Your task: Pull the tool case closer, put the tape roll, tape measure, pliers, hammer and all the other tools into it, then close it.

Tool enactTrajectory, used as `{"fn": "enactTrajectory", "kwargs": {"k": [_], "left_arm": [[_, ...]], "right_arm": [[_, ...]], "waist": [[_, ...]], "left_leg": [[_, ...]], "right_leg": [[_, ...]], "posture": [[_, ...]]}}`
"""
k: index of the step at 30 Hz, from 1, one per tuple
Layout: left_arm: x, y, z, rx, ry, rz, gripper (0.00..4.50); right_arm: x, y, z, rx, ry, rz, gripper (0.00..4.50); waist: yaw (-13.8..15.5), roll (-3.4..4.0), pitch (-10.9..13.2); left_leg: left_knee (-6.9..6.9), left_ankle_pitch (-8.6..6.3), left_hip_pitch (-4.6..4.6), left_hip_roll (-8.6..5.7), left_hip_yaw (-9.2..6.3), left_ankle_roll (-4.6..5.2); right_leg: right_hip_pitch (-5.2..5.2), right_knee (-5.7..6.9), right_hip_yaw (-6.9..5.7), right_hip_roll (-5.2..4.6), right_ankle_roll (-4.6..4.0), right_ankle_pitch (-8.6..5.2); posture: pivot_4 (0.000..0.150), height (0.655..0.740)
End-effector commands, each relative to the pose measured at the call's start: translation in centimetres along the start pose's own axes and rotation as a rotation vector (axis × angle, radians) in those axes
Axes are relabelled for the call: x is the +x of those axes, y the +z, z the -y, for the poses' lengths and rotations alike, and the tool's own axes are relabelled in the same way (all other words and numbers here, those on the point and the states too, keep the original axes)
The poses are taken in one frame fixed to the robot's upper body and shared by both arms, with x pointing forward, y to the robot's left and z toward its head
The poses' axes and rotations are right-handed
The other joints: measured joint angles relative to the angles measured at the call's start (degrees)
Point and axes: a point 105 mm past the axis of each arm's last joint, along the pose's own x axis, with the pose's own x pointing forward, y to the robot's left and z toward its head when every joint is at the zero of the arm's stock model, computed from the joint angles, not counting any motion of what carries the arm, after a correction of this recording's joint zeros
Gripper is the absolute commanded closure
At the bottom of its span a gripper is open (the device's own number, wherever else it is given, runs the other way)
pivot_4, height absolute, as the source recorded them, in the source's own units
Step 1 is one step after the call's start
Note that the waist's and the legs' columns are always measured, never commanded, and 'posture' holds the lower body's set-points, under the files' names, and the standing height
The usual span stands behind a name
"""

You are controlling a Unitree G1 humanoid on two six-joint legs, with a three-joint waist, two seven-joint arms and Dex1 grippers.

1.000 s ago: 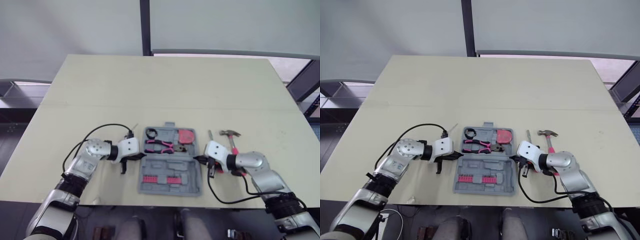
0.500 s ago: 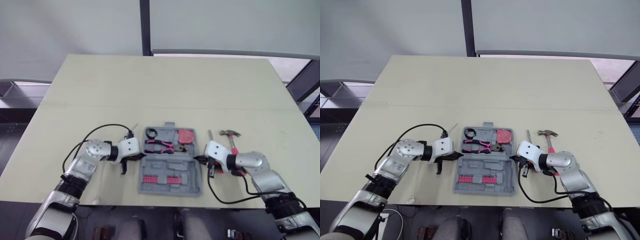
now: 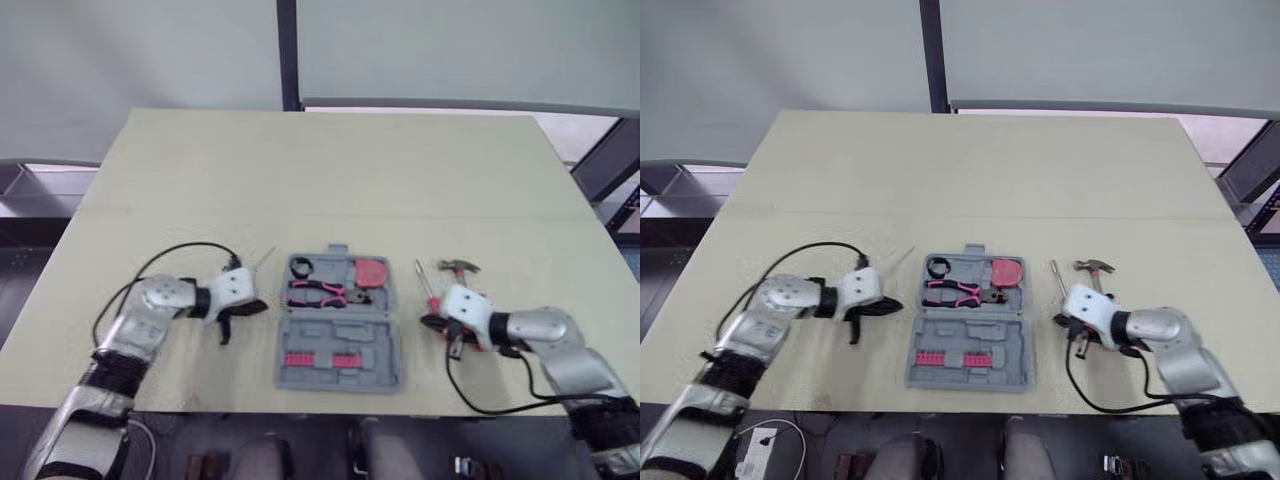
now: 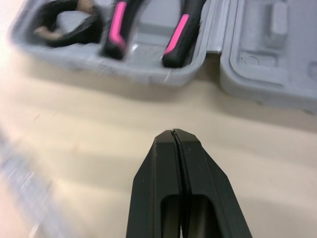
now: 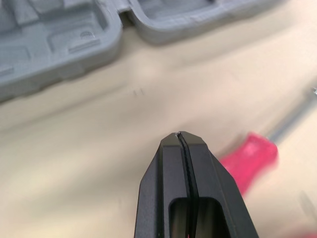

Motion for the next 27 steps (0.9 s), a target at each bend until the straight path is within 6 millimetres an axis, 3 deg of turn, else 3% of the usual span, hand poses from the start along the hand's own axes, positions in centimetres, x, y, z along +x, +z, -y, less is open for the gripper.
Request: {"fn": "enactTrajectory", "kwargs": {"k": [1,4,5,7,11,17,19,23,27], "left_arm": [[-3.5,1.6,1.1,0.027,0.016,0.107,4.46],[-7.2,2.2,2.1,-0.185,0.081,0.243,3.65],[-8.8,1.8,2.0,-0.286,0.14,0.274,3.19],[-11.3,0.2,1.9,-0.44,0.25,0.276,2.19],[-14.9,-3.6,1.2,-0.534,0.445,0.195,0.2],[-18.9,-7.2,-0.1,-0.562,0.615,0.083,0.07],[-19.5,-7.7,-0.4,-0.568,0.645,0.075,0.07],[-19.0,-7.7,-0.7,-0.603,0.625,0.113,0.07],[-17.4,-7.0,-0.5,-0.561,0.611,0.123,0.07]], "right_arm": [[-4.2,2.3,1.1,0.132,-0.085,0.147,4.5],[-8.6,0.8,1.5,0.251,-0.193,0.153,3.65],[-10.4,-0.1,1.4,0.283,-0.234,0.136,3.22],[-13.4,-1.3,1.2,0.346,-0.304,0.106,2.22],[-17.2,-3.0,0.7,0.405,-0.386,0.055,0.19],[-23.1,-6.8,0.9,0.452,-0.573,-0.076,0.01],[-24.1,-7.5,1.1,0.452,-0.608,-0.093,0.01],[-24.1,-8.1,2.5,0.457,-0.646,-0.084,0.01],[-21.8,-7.9,3.2,0.464,-0.593,-0.032,0.01]], "waist": [[-0.3,0.0,0.0],[-0.4,0.01,0.0],[-0.2,0.01,0.0],[0.1,0.01,0.0],[0.2,0.06,0.0],[0.4,-0.03,0.0],[0.5,-0.04,0.0],[0.3,-0.04,0.0],[-0.5,-0.02,0.0]], "left_leg": [[-0.03,0.0,0.0,0.0,-0.02,0.0],[-0.02,-0.02,0.0,-0.06,-0.13,0.03],[-0.02,-0.03,0.0,-0.06,-0.19,0.04],[-0.06,-0.05,0.05,-0.13,-0.35,0.06],[-0.18,-0.05,0.19,-0.23,-0.4,0.07],[-0.61,-0.04,0.2,-0.33,-0.35,0.04],[-0.63,-0.04,0.16,-0.34,-0.33,0.04],[-0.65,-0.04,0.19,-0.36,-0.27,0.04],[-0.65,0.01,0.23,-0.34,-0.28,-0.02]], "right_leg": [[0.01,0.03,-0.01,-0.01,0.0,0.0],[0.1,-0.12,-0.05,-0.18,0.0,0.0],[0.15,-0.14,-0.1,-0.2,0.0,0.0],[0.27,-0.22,-0.2,-0.29,0.0,0.0],[0.39,-0.27,-0.25,-0.36,0.0,0.0],[0.28,-0.49,-0.27,-0.37,-0.03,-0.02],[0.25,-0.53,-0.28,-0.38,-0.03,-0.02],[0.25,-0.53,-0.29,-0.42,-0.02,-0.01],[0.23,-0.44,-0.28,-0.43,-0.02,-0.01]], "posture": [[0.15,0.74],[0.15,0.74],[0.15,0.74],[0.15,0.74],[0.15,0.74],[0.15,0.74],[0.15,0.74],[0.15,0.74],[0.15,0.74]]}}
